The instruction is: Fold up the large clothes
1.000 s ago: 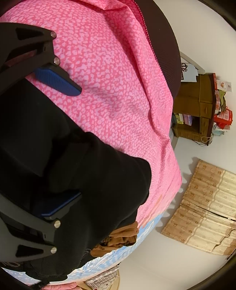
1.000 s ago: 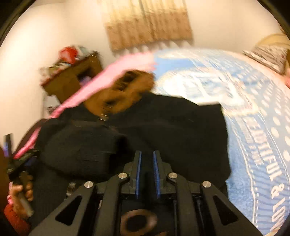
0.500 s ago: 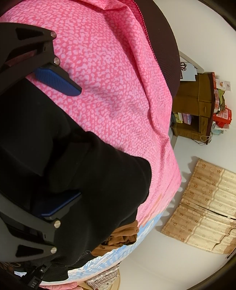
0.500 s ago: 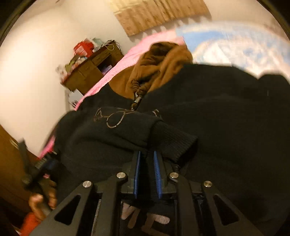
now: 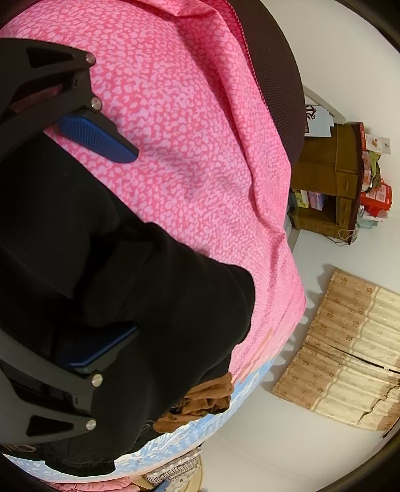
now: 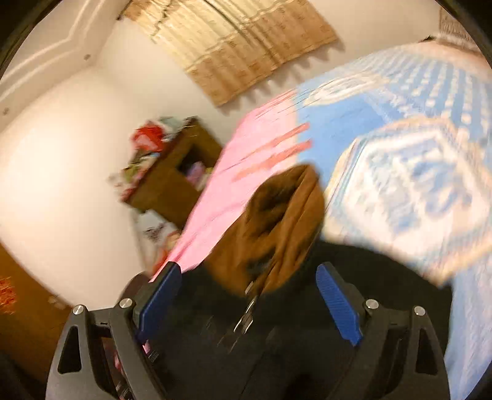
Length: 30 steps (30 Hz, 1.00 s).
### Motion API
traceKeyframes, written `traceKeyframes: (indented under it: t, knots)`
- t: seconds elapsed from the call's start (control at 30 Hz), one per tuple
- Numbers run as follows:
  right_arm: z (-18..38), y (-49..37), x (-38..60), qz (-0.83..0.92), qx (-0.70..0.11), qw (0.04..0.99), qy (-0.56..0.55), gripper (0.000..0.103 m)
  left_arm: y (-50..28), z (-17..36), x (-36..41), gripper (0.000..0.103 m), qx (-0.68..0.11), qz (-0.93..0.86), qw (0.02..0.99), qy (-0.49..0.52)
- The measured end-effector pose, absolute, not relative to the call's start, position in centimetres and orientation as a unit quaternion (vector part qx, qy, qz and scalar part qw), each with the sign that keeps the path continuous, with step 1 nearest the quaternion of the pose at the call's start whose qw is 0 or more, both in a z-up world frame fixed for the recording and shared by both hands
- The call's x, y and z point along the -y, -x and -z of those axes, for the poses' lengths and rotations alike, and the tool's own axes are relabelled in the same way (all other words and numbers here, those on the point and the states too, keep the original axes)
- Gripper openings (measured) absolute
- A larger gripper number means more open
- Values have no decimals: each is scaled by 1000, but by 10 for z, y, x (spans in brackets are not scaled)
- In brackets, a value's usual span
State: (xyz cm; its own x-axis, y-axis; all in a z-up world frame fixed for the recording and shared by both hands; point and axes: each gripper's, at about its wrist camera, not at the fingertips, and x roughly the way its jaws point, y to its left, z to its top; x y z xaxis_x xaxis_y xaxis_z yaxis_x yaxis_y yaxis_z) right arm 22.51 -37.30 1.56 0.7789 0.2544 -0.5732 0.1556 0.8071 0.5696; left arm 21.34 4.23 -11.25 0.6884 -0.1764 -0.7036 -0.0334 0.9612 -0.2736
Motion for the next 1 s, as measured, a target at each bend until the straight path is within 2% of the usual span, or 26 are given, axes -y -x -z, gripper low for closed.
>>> traceKeyframes:
  t: [0.03, 0.1, 0.13, 0.33, 0.5, 0.6, 0.63, 0.67, 0.77, 1.0]
  knots:
    - [-14, -241, 381, -11, -339, 890, -305, 70, -213, 112, -43, 103, -392, 40, 909, 134]
    - [-2, -284, 395, 26, -363, 880, -305, 53, -213, 110, -42, 103, -390, 42, 910, 135]
    - [2, -299, 403, 32, -370, 875, -311, 51, -213, 110, -42, 103, -389, 42, 910, 136]
    - [50, -391, 422, 58, -403, 854, -325, 51, -214, 108, -42, 103, -385, 45, 912, 136]
    - [92, -450, 418, 96, -452, 850, -253, 51, -213, 108, -42, 103, -377, 48, 915, 136]
    - [104, -464, 405, 99, -453, 863, -201, 50, -213, 109, -41, 103, -376, 48, 916, 133]
    - [104, -464, 402, 96, -453, 866, -189, 29, -213, 109, -41, 103, -376, 48, 916, 133]
    - [101, -463, 399, 80, -453, 868, -188, 14, -213, 109, -40, 103, -375, 49, 916, 132]
    - [72, -445, 392, 86, -415, 891, -163, 13, -214, 110, -40, 103, -375, 49, 916, 132]
    - [-55, -348, 325, -17, -321, 946, -24, 13, -217, 111, -39, 103, -381, 49, 914, 132]
